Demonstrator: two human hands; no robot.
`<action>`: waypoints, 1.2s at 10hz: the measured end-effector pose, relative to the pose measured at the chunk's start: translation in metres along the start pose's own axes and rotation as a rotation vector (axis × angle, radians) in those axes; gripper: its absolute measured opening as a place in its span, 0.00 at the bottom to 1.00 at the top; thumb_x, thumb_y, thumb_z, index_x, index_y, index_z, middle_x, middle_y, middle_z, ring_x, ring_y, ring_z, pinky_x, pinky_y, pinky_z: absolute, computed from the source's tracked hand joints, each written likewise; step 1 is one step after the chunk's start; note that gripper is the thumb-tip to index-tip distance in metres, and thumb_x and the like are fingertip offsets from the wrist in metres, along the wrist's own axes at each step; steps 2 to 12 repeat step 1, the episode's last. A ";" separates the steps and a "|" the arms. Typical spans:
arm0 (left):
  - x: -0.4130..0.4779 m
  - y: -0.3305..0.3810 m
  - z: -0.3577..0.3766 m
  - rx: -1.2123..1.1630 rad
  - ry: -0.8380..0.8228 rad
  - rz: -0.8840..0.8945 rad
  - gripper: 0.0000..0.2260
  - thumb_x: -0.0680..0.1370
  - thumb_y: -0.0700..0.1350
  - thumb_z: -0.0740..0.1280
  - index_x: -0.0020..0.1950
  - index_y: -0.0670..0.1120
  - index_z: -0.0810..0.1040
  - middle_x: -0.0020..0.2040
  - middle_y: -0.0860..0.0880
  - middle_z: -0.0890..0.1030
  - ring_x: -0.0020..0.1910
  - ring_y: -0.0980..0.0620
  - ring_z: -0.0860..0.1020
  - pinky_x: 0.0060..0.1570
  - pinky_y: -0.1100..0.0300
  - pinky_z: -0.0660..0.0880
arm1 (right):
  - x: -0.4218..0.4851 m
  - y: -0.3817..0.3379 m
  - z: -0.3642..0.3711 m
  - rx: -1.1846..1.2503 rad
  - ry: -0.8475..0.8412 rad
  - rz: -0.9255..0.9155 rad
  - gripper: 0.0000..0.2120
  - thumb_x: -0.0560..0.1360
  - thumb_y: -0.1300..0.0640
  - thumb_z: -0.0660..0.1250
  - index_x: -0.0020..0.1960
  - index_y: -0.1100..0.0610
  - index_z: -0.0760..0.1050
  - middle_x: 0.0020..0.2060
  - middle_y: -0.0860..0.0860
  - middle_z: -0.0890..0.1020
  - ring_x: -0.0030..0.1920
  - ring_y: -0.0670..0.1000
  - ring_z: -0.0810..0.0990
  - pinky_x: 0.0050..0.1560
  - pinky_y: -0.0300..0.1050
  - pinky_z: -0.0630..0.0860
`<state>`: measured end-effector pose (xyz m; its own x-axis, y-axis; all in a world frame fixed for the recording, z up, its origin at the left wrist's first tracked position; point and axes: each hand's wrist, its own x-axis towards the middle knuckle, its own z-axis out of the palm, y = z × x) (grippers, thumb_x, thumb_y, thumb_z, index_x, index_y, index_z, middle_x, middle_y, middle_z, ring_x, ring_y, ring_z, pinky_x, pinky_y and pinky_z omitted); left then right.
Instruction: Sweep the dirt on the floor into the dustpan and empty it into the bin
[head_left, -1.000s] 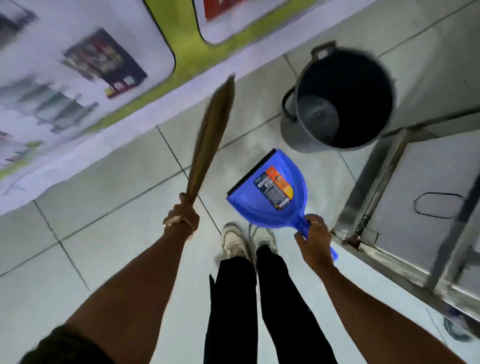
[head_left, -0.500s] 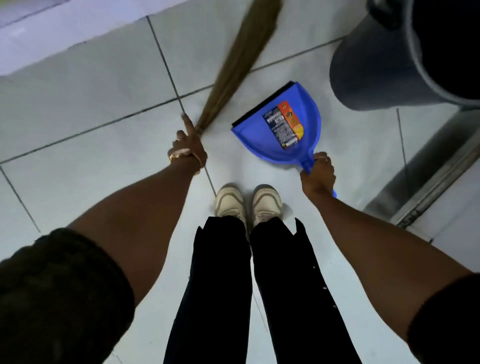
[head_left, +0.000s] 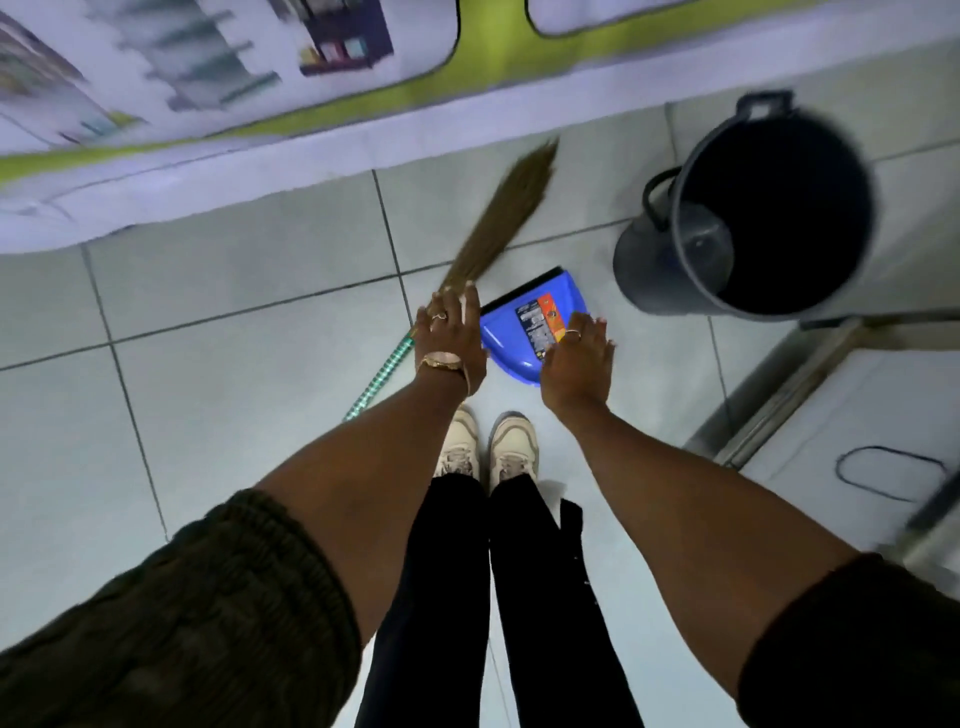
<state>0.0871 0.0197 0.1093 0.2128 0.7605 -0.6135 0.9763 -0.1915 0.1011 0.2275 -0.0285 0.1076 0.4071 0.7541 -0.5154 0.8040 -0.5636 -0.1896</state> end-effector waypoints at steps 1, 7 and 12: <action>-0.048 0.012 -0.087 0.068 0.165 0.111 0.37 0.80 0.55 0.59 0.79 0.40 0.42 0.79 0.38 0.46 0.78 0.39 0.46 0.76 0.43 0.43 | -0.036 -0.043 -0.088 -0.027 0.057 -0.140 0.26 0.81 0.58 0.53 0.77 0.62 0.52 0.77 0.57 0.56 0.79 0.57 0.49 0.77 0.56 0.48; -0.048 0.012 -0.087 0.068 0.165 0.111 0.37 0.80 0.55 0.59 0.79 0.40 0.42 0.79 0.38 0.46 0.78 0.39 0.46 0.76 0.43 0.43 | -0.036 -0.043 -0.088 -0.027 0.057 -0.140 0.26 0.81 0.58 0.53 0.77 0.62 0.52 0.77 0.57 0.56 0.79 0.57 0.49 0.77 0.56 0.48; -0.048 0.012 -0.087 0.068 0.165 0.111 0.37 0.80 0.55 0.59 0.79 0.40 0.42 0.79 0.38 0.46 0.78 0.39 0.46 0.76 0.43 0.43 | -0.036 -0.043 -0.088 -0.027 0.057 -0.140 0.26 0.81 0.58 0.53 0.77 0.62 0.52 0.77 0.57 0.56 0.79 0.57 0.49 0.77 0.56 0.48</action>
